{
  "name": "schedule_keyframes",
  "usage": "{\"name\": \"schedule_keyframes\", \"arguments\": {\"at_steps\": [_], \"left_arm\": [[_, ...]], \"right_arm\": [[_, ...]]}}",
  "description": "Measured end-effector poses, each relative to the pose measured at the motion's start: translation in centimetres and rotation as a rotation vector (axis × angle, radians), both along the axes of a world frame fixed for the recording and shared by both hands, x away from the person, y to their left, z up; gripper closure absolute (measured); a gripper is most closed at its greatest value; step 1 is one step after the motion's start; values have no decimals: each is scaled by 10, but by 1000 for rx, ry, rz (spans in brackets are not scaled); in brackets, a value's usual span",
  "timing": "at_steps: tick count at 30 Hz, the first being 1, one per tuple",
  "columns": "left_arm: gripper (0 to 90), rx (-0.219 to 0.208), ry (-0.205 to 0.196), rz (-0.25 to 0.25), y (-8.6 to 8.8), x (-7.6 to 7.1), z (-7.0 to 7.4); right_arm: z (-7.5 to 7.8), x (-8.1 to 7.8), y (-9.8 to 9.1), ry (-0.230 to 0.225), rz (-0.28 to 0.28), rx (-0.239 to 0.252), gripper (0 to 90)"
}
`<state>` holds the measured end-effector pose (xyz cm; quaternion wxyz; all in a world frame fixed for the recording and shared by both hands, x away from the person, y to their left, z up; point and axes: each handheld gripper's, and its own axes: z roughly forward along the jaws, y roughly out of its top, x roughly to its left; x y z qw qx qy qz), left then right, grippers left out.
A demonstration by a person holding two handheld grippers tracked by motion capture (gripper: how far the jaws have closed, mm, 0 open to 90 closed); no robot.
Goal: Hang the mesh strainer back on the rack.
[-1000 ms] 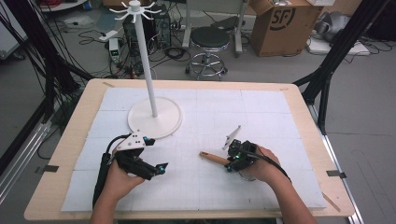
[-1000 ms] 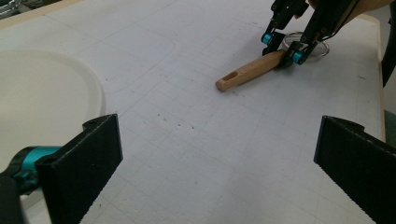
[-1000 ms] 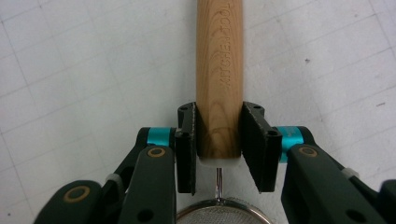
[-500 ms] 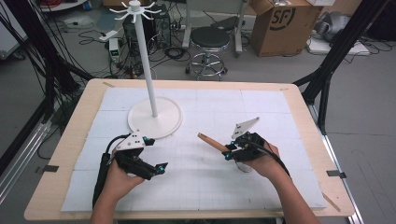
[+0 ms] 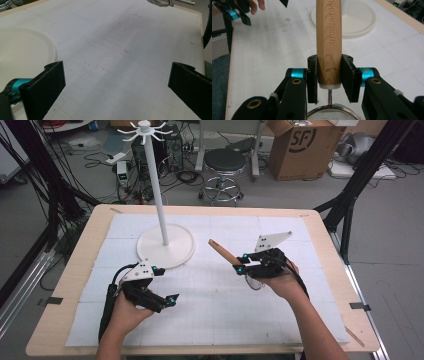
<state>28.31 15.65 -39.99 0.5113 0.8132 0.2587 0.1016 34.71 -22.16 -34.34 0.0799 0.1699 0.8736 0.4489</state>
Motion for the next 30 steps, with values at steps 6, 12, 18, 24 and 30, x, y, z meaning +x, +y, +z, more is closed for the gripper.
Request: {"name": "schedule_keyframes", "arguments": {"at_steps": [6, 12, 18, 24, 30], "left_arm": [[16, -15, -4, 1, 2, 0, 1], [16, -21, -6, 2, 3, 0, 2], [16, -25, -5, 2, 3, 0, 2], [17, -24, -9, -1, 2, 0, 2], [16, -32, -12, -11, 0, -1, 2]], "right_arm": [[21, 9, 7, -1, 31, 32, 688], [44, 21, 14, -16, 91, 82, 688], [65, 33, 23, -50, 135, 71, 688], [83, 43, 23, -60, 140, 114, 688], [99, 51, 26, -76, 137, 137, 688]]}}
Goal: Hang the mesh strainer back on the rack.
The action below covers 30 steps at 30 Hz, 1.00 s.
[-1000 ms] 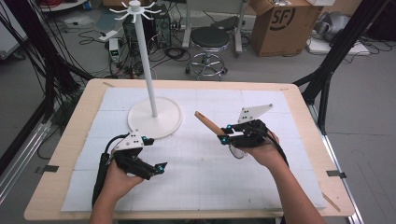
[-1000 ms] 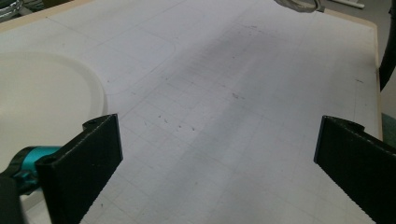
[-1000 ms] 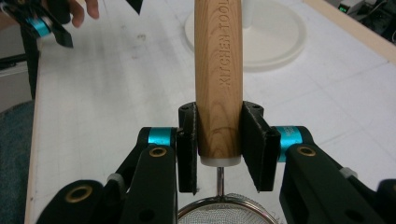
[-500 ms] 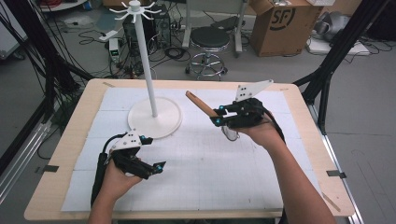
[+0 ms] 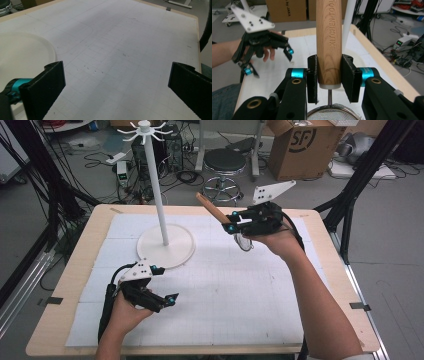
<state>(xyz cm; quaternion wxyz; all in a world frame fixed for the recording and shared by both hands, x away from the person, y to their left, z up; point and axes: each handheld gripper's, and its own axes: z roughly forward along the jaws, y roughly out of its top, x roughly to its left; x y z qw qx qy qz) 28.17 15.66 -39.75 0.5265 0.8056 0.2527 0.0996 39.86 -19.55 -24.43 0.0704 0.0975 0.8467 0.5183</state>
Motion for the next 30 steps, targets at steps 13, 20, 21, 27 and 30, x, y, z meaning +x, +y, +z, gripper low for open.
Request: {"name": "schedule_keyframes", "arguments": {"at_steps": [13, 20, 21, 27, 30], "left_arm": [[16, -2, -3, -7, 0, 0, 0], [16, 8, -5, -13, -2, 1, -1], [16, 6, -4, -13, -3, 0, 0], [16, 4, -6, -17, -3, 0, 0], [16, 6, -7, -19, -3, 0, 0]], "right_arm": [[29, 16, 14, -32, -8, 57, 688], [47, 23, 26, -50, -12, 75, 688], [49, 24, 28, -47, -14, 79, 688], [62, 31, 38, -58, -25, 70, 688], [67, 35, 43, -70, -18, 76, 688]]}}
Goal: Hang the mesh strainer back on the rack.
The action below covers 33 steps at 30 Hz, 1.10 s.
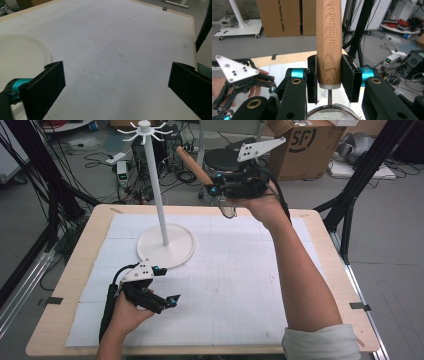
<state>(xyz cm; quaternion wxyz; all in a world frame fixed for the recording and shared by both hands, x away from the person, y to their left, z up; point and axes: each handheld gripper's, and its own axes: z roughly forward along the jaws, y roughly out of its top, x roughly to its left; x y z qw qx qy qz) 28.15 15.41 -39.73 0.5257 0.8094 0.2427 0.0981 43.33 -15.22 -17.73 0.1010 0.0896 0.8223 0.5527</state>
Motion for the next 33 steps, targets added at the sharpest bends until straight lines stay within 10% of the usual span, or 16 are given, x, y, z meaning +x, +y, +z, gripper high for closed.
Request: {"name": "schedule_keyframes", "arguments": {"at_steps": [33], "left_arm": [[16, -8, 6, -15, -1, -1, 0]], "right_arm": [[15, 15, 37, -5, -50, -22, 688]]}}
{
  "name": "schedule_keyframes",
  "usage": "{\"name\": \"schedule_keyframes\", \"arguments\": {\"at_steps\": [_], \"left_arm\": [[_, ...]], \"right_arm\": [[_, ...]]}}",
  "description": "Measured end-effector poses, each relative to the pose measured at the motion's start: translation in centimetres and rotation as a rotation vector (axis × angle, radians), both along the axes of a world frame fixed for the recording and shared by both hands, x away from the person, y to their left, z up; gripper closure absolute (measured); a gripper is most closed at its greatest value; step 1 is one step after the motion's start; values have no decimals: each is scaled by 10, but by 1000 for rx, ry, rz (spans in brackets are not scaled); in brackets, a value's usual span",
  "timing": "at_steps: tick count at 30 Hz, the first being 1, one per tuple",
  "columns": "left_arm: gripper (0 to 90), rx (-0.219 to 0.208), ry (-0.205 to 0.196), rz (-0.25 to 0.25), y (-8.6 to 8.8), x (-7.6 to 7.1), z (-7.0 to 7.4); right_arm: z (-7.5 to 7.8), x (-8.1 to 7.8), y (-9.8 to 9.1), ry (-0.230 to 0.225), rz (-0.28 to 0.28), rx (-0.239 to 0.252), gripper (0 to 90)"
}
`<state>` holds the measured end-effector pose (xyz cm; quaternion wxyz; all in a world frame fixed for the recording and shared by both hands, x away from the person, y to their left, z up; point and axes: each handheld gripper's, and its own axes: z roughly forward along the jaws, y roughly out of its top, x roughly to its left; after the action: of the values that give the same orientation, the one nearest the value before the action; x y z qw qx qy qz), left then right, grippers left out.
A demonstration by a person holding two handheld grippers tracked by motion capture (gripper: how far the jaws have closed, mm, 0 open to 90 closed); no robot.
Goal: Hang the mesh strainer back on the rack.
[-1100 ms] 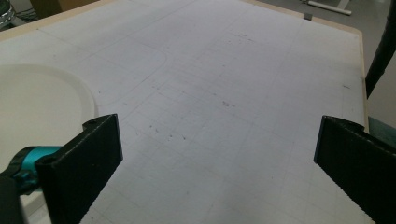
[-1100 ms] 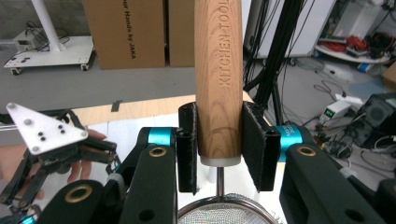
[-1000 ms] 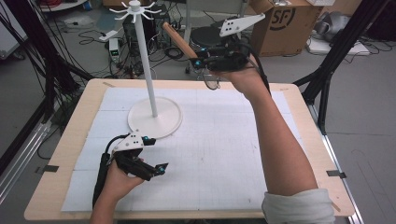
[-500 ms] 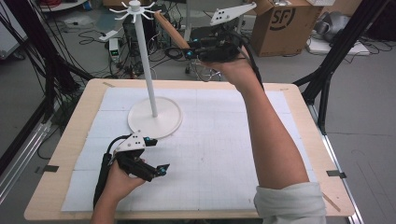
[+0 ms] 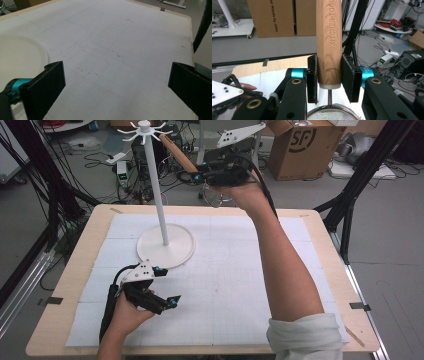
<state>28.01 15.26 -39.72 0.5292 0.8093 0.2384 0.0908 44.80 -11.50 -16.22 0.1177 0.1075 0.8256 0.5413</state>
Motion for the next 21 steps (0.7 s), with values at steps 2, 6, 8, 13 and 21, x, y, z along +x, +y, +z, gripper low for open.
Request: {"name": "schedule_keyframes", "arguments": {"at_steps": [2, 6, 8, 13, 21], "left_arm": [[16, -1, -1, 1, 0, 0, 0], [16, -4, 1, 1, 0, 0, 0], [16, -7, 3, 2, 1, 0, 0], [16, -12, 2, -3, 0, -1, 1], [16, -6, 4, 1, 1, 0, 0]], "right_arm": [[-1, 1, 1, 5, -5, -1, 688], [-3, 5, 2, 7, -17, -8, 688], [-4, 6, 3, 13, -21, -11, 688], [-5, 7, 9, 7, -23, -30, 688], [-9, 9, 23, 16, -44, -61, 689]]}}
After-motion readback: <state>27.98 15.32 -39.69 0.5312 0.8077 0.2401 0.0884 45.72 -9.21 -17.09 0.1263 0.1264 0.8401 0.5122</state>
